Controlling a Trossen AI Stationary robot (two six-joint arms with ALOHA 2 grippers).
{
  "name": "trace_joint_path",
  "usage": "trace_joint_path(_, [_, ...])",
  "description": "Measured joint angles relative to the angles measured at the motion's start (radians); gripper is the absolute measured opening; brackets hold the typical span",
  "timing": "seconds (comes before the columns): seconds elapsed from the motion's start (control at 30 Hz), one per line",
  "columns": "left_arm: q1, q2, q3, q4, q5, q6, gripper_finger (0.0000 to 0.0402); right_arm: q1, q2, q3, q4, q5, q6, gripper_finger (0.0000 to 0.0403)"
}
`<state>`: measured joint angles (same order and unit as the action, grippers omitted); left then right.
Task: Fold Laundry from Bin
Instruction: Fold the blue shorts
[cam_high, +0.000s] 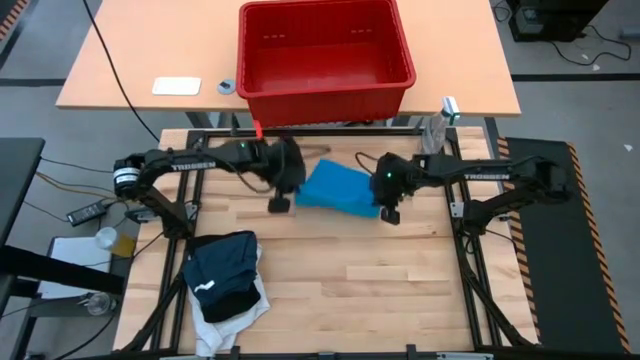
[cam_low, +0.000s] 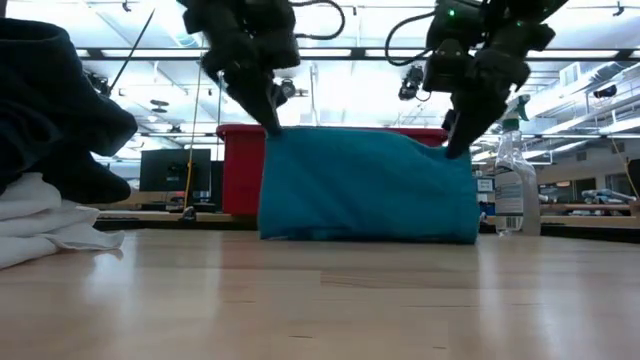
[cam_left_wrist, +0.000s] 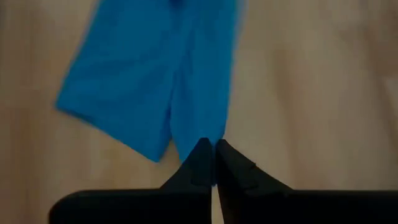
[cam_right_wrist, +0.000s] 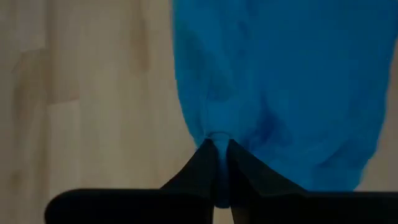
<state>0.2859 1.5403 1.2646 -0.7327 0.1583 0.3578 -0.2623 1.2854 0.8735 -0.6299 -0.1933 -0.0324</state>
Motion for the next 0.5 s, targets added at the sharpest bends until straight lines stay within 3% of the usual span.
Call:
trace_joint_path(0.17, [-0.091, 0.0, -0.035, 0.043, 0.044, -0.005, 0.0009, 0.063, 0.006, -0.023, 0.006, -0.073, 0.079, 0.0031])
trace_joint_path(0.3, [-0.126, 0.0, -0.002, 0.078, 0.199, -0.019, 0.0009, 0.102, -0.016, -0.023, 0.007, -0.269, 0.172, 0.003])
trace_joint_path(0.5, [-0.168, -0.001, 0.037, 0.083, 0.326, -0.131, 0.0009, 0.202, -0.039, -0.023, 0.004, -0.363, 0.229, 0.0028])
